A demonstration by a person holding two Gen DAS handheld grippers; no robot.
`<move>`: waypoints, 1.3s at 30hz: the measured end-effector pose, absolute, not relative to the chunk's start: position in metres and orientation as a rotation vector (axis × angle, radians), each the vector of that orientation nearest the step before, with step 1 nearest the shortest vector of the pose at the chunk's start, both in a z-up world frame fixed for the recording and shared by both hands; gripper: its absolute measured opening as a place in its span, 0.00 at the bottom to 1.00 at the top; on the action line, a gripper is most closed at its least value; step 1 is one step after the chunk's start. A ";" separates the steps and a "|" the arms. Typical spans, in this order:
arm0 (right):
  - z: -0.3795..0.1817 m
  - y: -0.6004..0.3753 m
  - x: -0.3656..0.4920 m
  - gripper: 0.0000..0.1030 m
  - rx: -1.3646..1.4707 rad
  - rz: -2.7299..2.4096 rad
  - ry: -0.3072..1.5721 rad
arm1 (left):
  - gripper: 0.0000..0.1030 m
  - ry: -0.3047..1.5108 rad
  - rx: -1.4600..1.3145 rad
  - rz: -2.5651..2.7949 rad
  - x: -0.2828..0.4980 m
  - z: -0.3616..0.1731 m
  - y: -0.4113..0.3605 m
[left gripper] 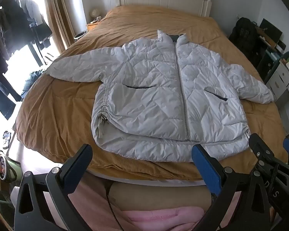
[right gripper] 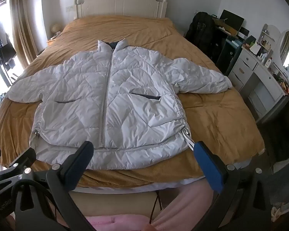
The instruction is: Fold large clothes
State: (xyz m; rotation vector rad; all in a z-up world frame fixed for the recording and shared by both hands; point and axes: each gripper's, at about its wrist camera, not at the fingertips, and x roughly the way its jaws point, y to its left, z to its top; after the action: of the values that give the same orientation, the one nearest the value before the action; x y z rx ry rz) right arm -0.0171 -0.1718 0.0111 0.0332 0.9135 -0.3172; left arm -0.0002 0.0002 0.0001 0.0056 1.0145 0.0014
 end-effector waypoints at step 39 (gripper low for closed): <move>0.011 -0.170 -0.016 1.00 0.045 -0.293 0.913 | 0.99 0.992 0.025 -0.021 -0.001 -0.003 0.001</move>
State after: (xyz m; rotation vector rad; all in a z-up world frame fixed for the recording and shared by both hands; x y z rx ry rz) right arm -0.0155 -0.1698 0.0106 0.0455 0.9130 -0.2925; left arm -0.0007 0.0010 -0.0030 0.0251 0.9922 -0.0207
